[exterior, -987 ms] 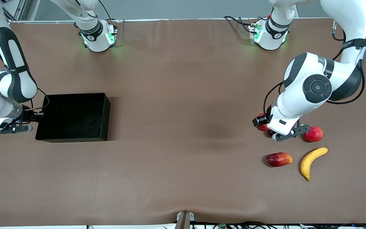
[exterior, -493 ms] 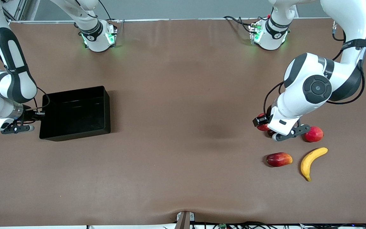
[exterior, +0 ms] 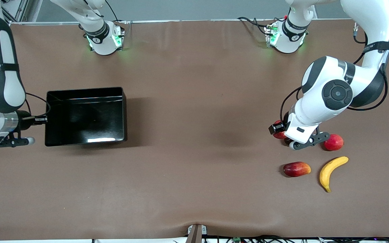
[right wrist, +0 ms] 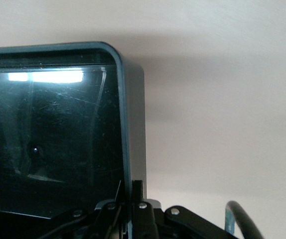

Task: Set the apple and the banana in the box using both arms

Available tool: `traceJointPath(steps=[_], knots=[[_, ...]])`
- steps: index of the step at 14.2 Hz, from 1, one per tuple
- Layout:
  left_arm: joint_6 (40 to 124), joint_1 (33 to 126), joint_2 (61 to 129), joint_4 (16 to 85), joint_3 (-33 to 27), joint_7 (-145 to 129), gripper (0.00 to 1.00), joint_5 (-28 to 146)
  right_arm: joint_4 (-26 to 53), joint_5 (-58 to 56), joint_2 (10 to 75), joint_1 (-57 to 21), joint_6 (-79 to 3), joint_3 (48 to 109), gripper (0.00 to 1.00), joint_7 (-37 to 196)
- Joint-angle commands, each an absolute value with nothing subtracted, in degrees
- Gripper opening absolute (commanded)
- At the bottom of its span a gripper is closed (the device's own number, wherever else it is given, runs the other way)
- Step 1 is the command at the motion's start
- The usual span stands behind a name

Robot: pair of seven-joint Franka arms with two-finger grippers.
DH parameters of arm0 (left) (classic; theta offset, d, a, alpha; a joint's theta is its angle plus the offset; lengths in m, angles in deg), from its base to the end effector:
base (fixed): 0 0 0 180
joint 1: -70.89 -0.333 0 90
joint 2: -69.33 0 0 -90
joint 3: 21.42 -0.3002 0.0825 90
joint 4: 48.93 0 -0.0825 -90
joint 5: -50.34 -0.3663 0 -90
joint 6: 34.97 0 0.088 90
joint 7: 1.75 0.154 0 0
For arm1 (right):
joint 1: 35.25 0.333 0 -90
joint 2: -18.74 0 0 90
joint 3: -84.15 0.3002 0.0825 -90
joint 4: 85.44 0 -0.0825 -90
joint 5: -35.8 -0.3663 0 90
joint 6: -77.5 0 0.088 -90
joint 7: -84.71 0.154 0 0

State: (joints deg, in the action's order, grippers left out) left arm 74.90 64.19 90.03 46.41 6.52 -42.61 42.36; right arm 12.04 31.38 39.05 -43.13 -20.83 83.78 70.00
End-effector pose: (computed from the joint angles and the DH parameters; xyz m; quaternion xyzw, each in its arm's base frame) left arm 0.5901 -0.1896 0.3576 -0.9872 -0.1554 0.0369 0.0001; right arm 0.5716 -0.0718 0.3139 -0.9840 -0.0436 0.1584 0.0684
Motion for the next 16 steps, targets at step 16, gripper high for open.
traceJointPath(steps=[16], knots=[[74.2, 65.0, 89.5, 49.3, 7.0, -43.1, 0.00, 38.1, 14.3, 17.9, 48.1, -1.5, -46.7, 83.6, 0.00, 111.1]])
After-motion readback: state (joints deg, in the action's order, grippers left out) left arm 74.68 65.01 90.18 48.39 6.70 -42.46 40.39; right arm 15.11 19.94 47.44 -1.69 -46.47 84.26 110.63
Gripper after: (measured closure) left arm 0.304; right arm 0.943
